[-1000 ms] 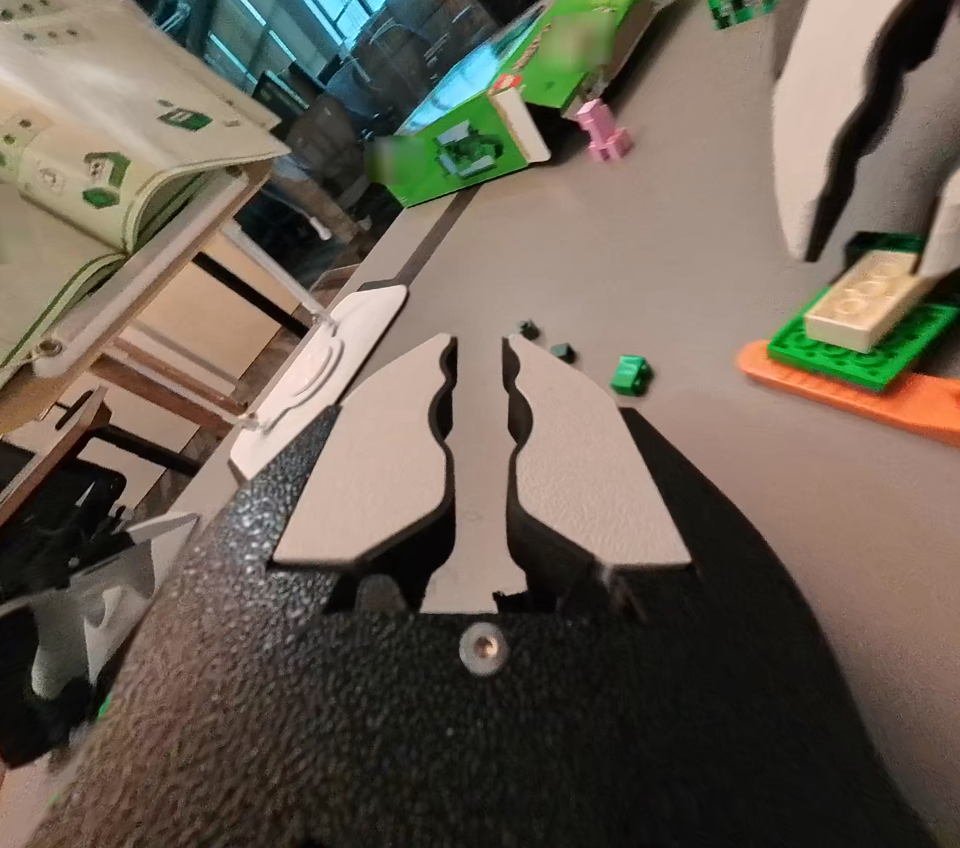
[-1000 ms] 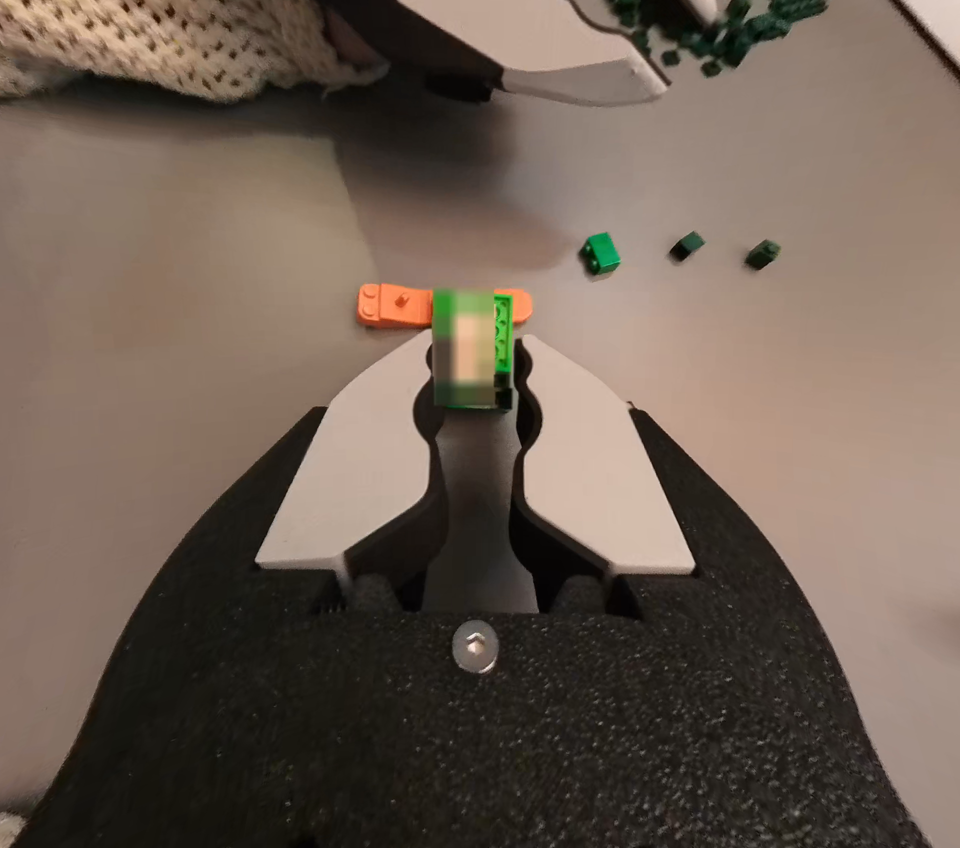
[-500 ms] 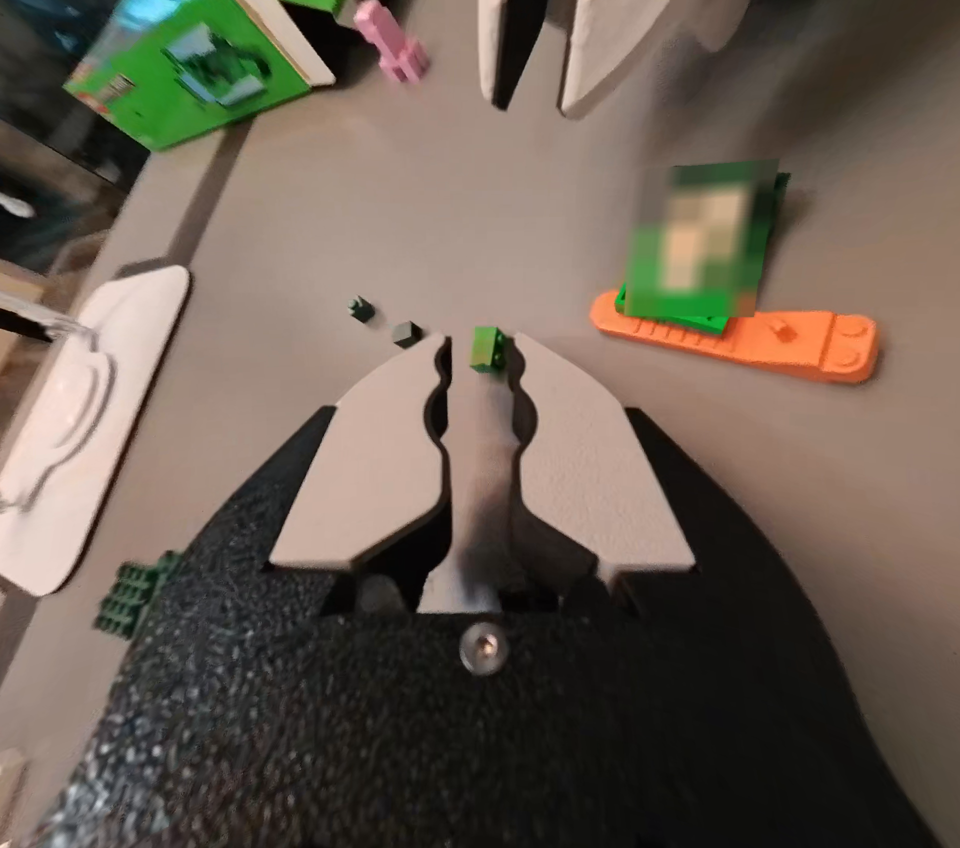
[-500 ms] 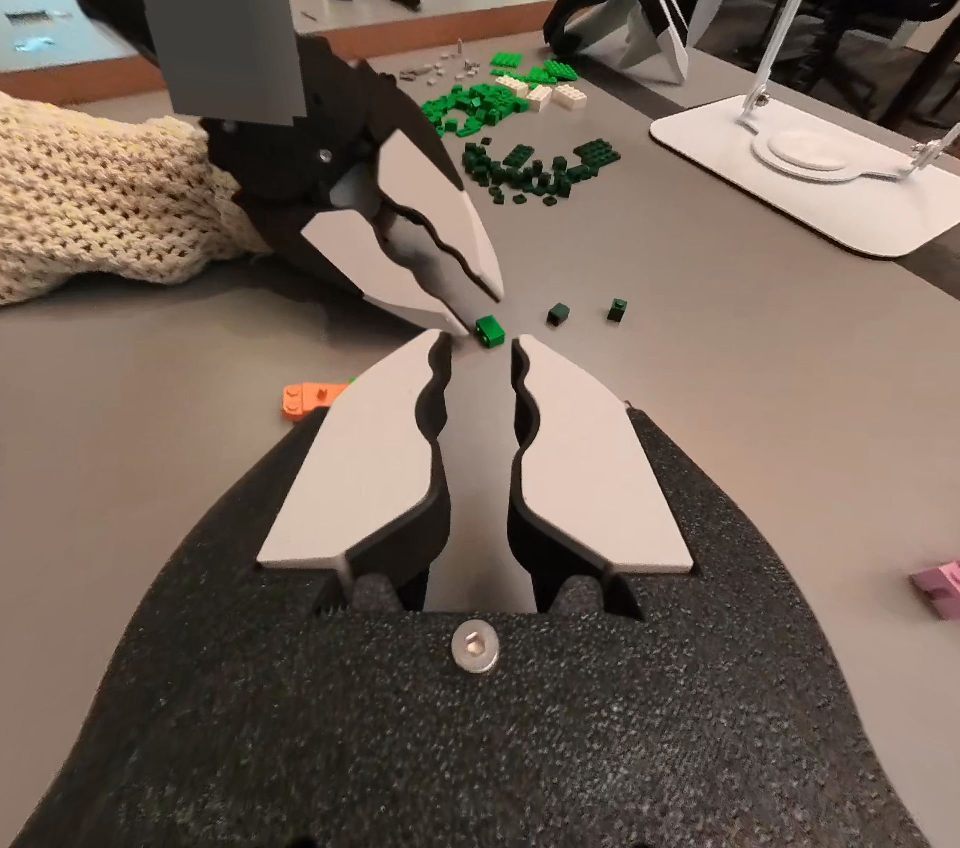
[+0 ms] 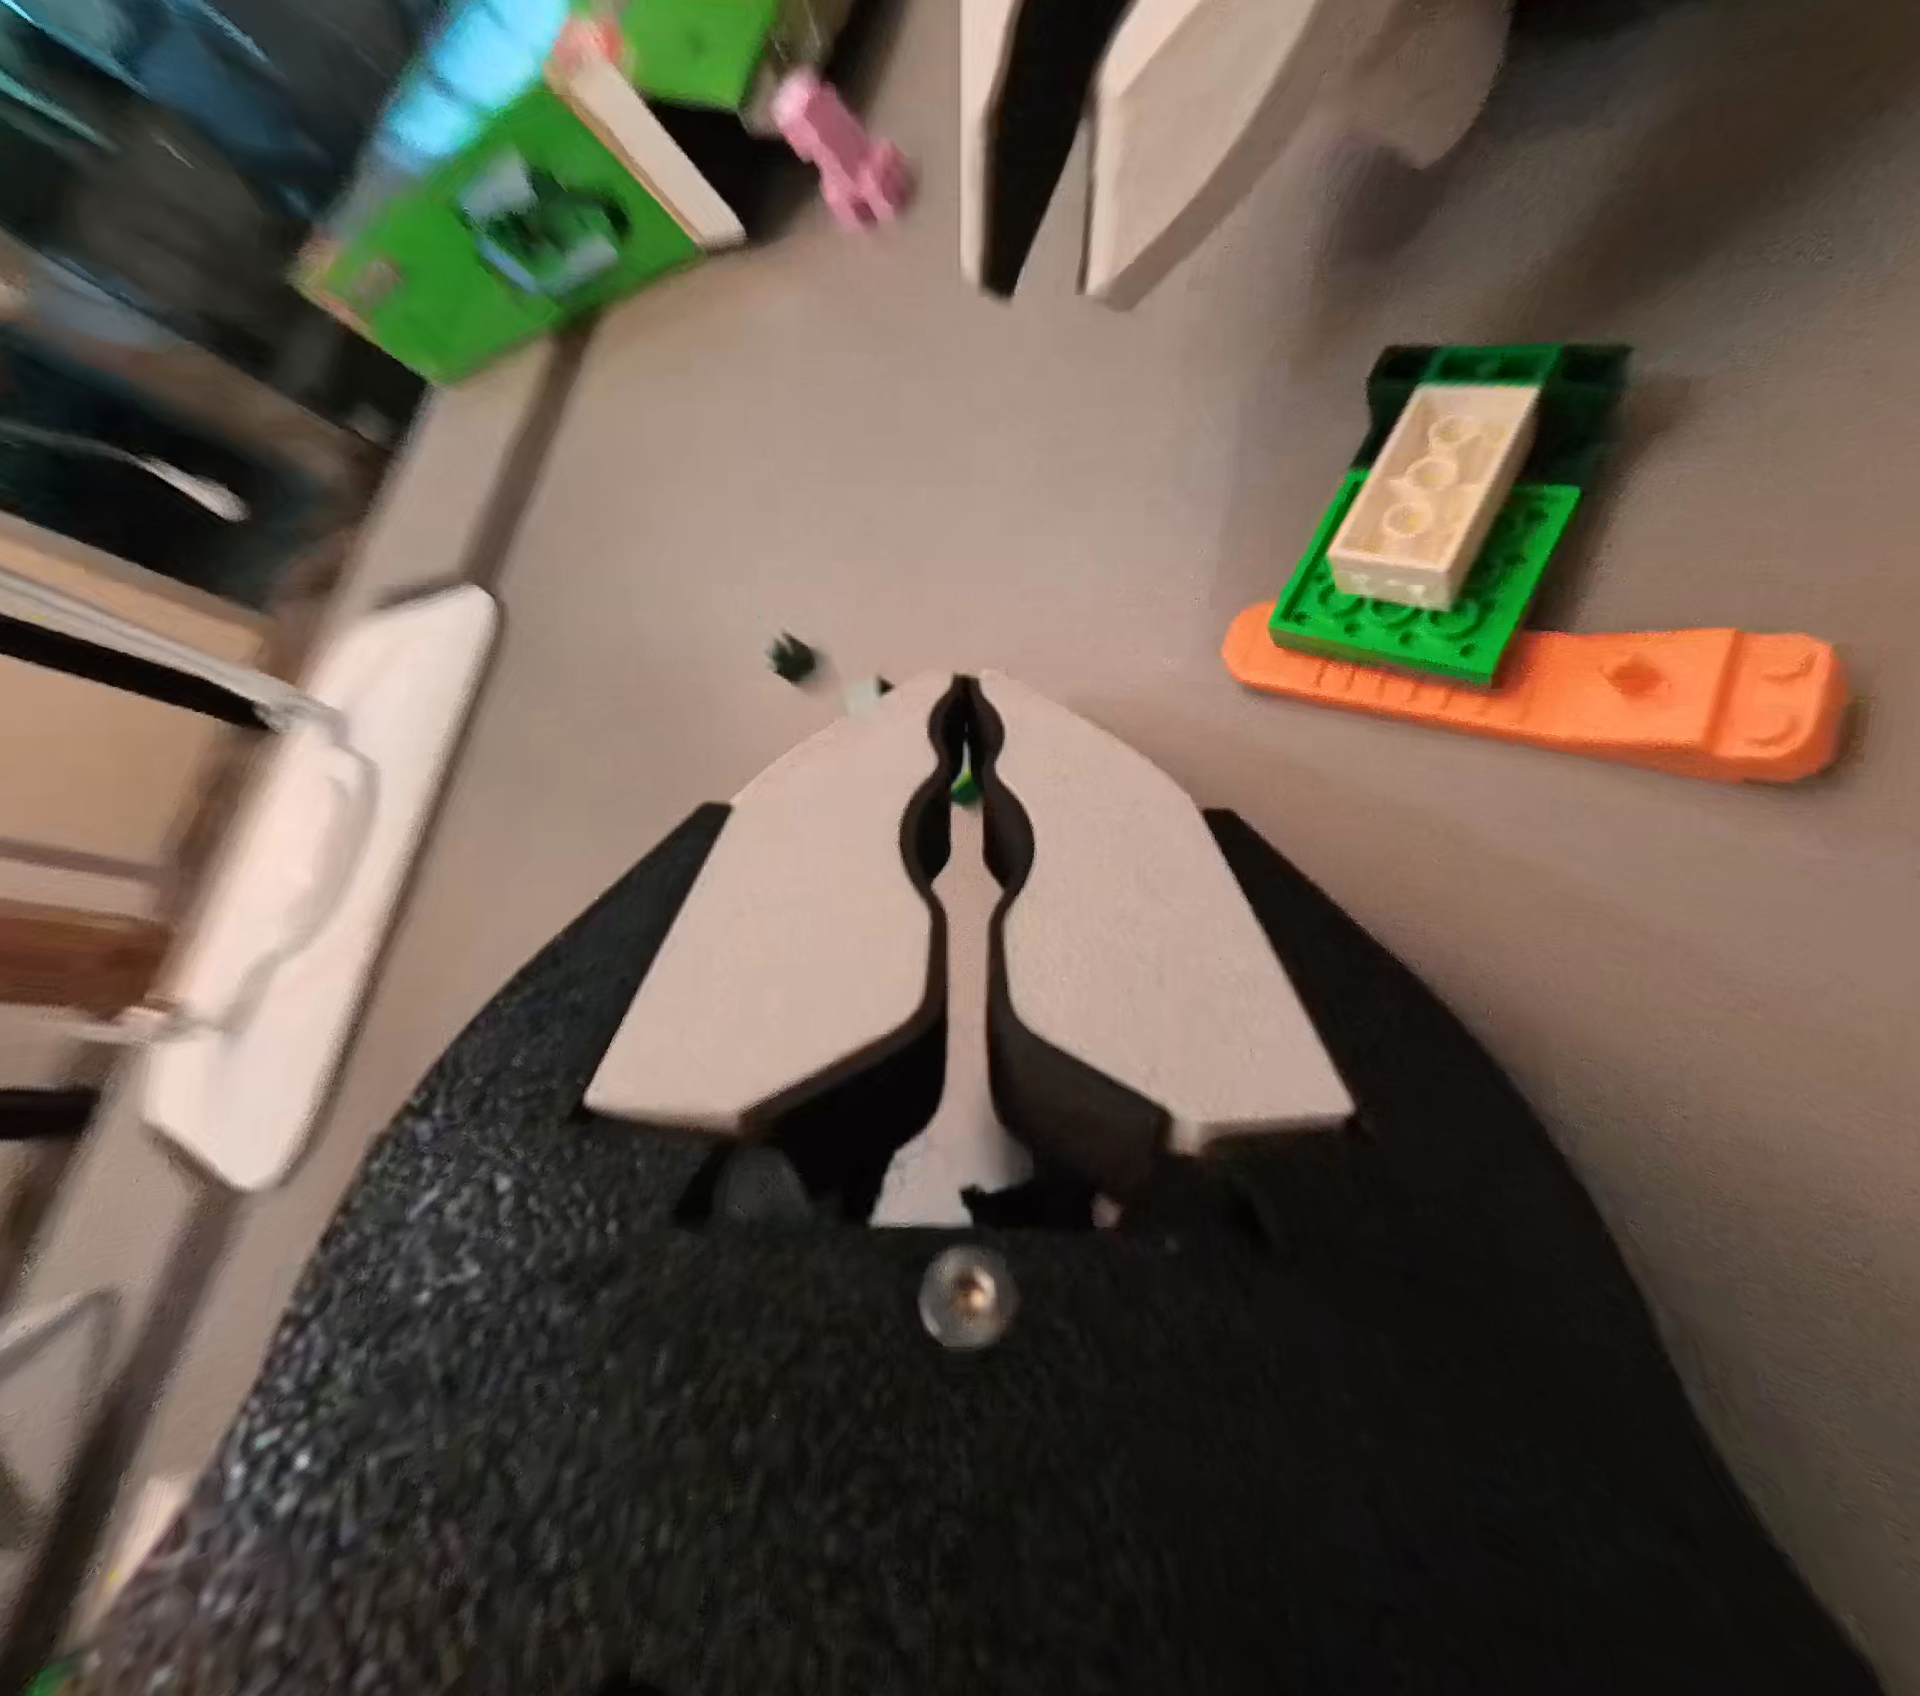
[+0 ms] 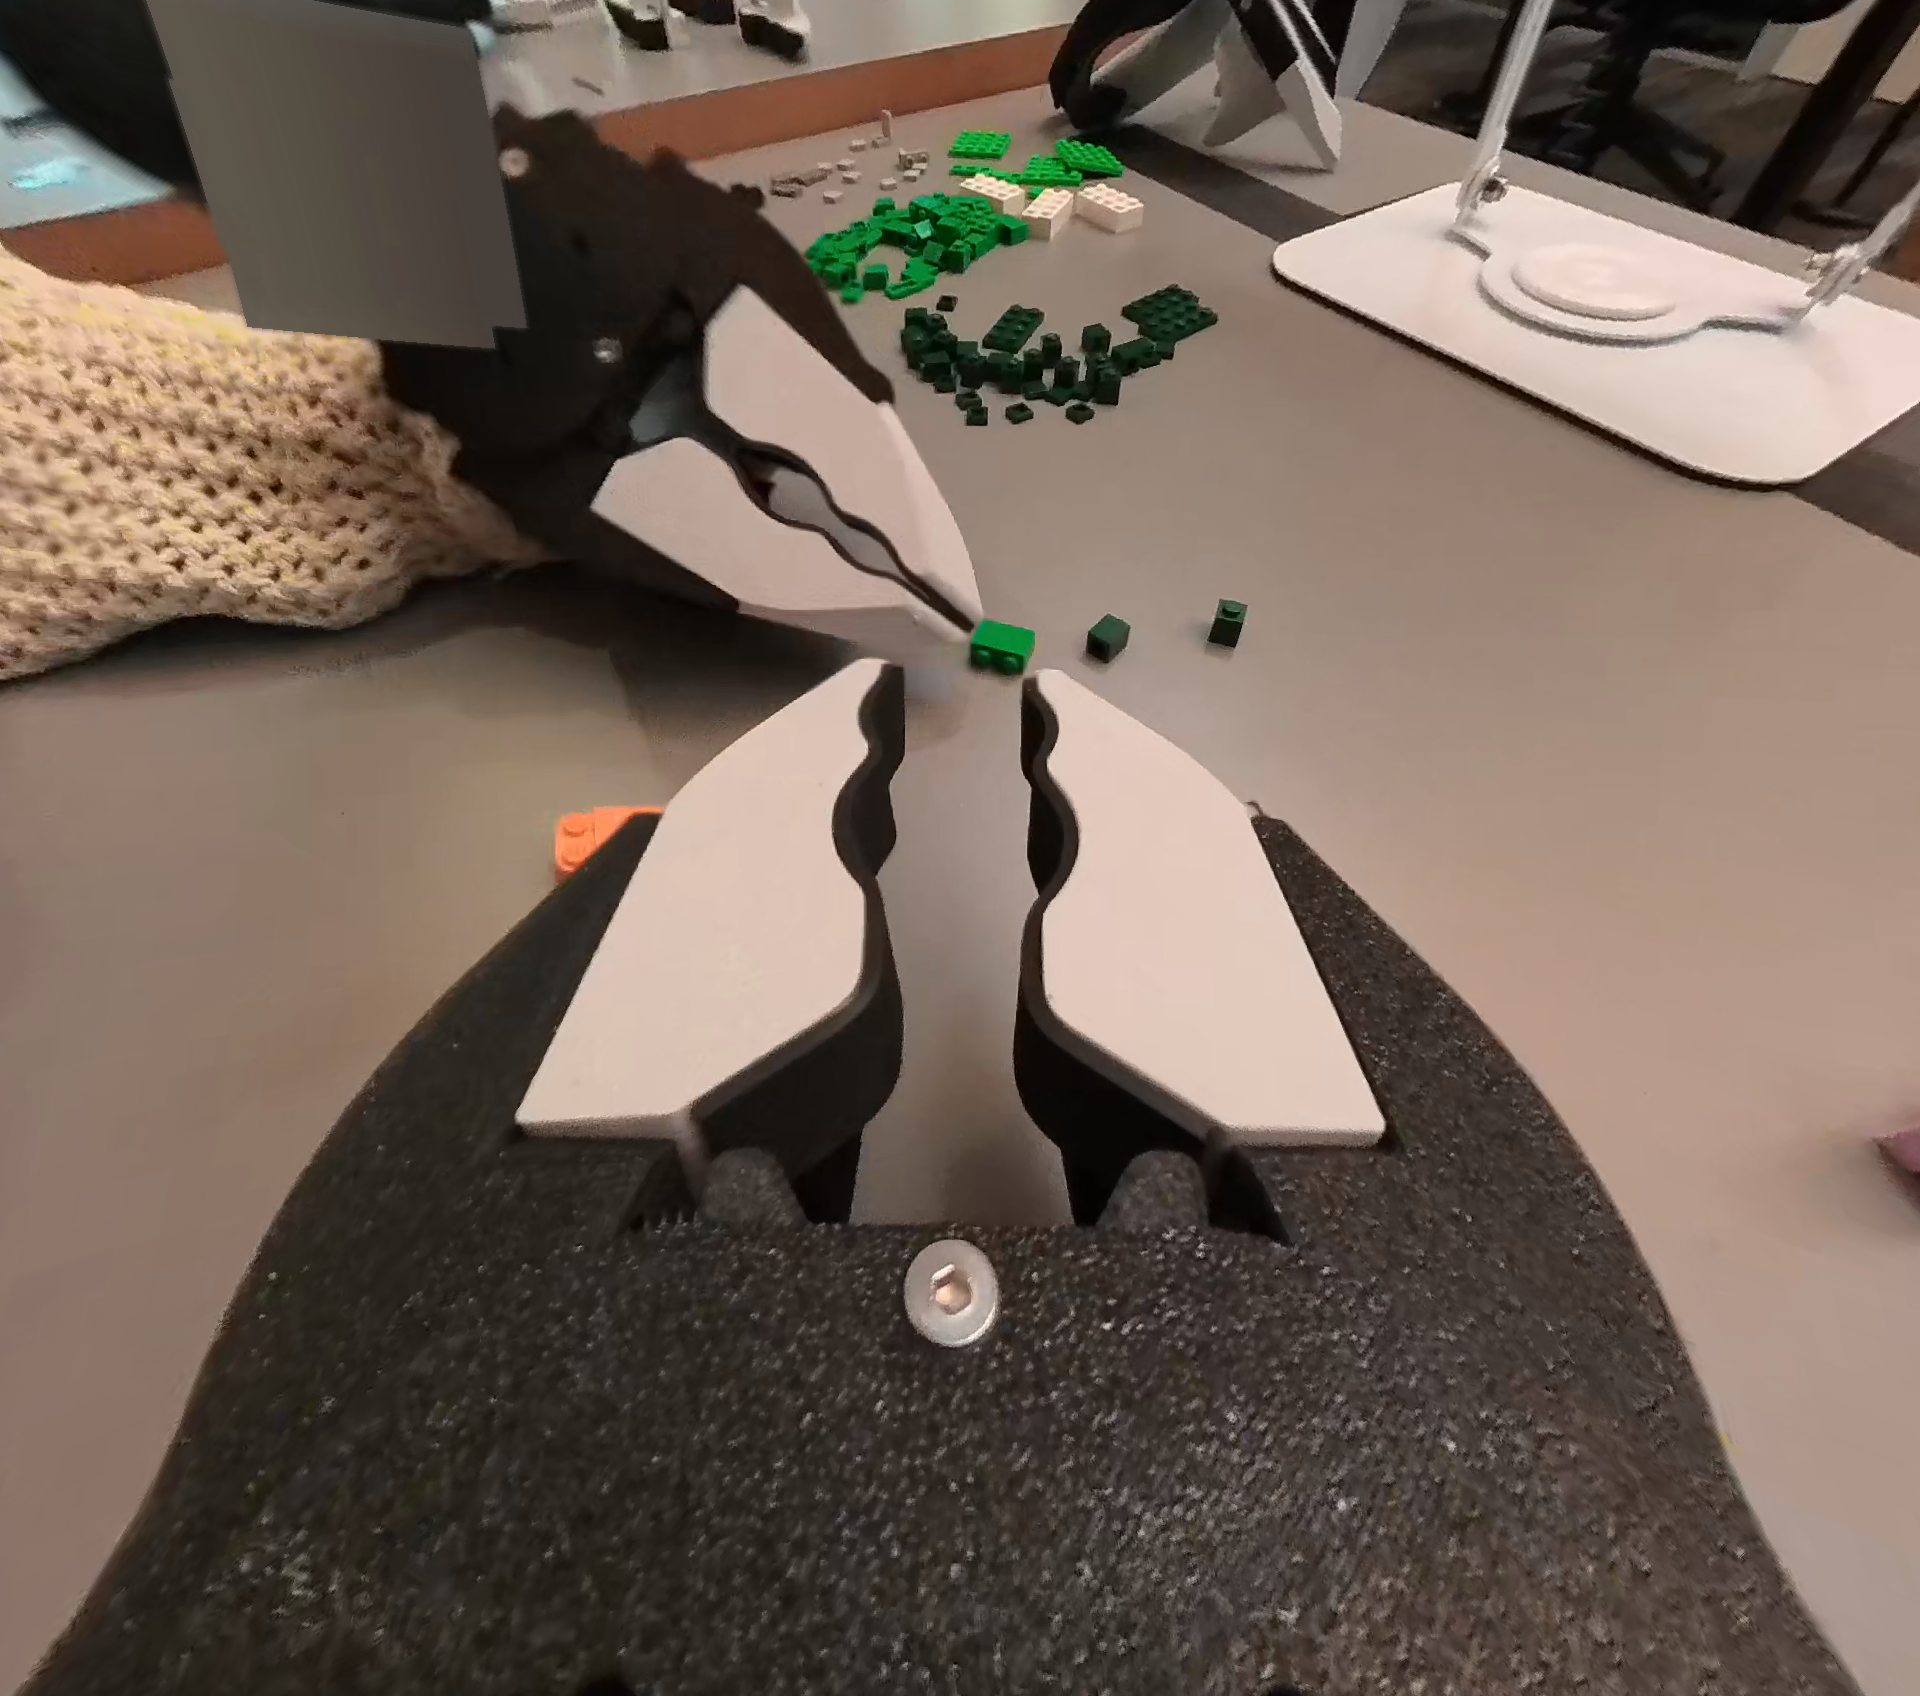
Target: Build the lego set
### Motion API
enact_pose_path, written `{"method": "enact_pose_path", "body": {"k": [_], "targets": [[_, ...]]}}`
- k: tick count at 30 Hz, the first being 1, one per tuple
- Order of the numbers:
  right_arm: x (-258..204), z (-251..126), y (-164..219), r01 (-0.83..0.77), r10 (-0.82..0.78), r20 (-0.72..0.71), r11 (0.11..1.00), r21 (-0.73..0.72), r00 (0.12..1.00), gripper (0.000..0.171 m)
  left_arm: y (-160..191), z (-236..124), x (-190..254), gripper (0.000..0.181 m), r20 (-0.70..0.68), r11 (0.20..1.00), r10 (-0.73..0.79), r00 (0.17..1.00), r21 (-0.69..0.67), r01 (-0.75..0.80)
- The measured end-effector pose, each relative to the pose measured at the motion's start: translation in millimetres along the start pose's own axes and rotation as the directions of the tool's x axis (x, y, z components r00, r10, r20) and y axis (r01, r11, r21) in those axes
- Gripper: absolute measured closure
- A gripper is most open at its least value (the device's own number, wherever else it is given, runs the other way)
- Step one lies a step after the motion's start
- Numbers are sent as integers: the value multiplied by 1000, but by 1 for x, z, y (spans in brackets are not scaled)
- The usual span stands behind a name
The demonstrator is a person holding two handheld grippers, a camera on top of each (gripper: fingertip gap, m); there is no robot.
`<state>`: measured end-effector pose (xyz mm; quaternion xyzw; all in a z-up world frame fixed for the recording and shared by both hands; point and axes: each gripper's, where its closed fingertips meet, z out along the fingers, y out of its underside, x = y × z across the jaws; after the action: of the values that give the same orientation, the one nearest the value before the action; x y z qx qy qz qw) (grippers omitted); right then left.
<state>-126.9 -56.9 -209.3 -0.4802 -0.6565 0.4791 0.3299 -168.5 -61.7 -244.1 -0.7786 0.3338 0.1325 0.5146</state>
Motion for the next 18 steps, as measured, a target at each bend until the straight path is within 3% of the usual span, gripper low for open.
{"method": "enact_pose_path", "body": {"k": [2,5,6,10,12,16,18], "targets": [[-1,1,-1,-55,55,24,998,6,998,149,-18,-8,-5,181,96,991,94,991,90,-103],[3,0,-4,-81,81,10,996,35,997,149,-15,-10,-14,181,177,994,85,981,52,-95],[4,-1,-4,-78,78,2,996,40,997,149,-10,-9,-17,181,176,998,45,983,31,-51],[6,0,-2,-100,100,-6,995,25,995,150,7,-1,-14,143,18,965,-260,965,-41,261],[6,1,0,-102,102,-3,995,15,995,150,9,0,-13,148,-7,958,-283,959,-58,282],[5,3,1,-85,85,-5,996,-1,996,151,18,6,-1,175,-3,967,-202,979,-156,200],[4,4,2,-77,76,-6,997,-9,997,151,19,6,-2,176,14,964,-211,977,-163,211]]}}
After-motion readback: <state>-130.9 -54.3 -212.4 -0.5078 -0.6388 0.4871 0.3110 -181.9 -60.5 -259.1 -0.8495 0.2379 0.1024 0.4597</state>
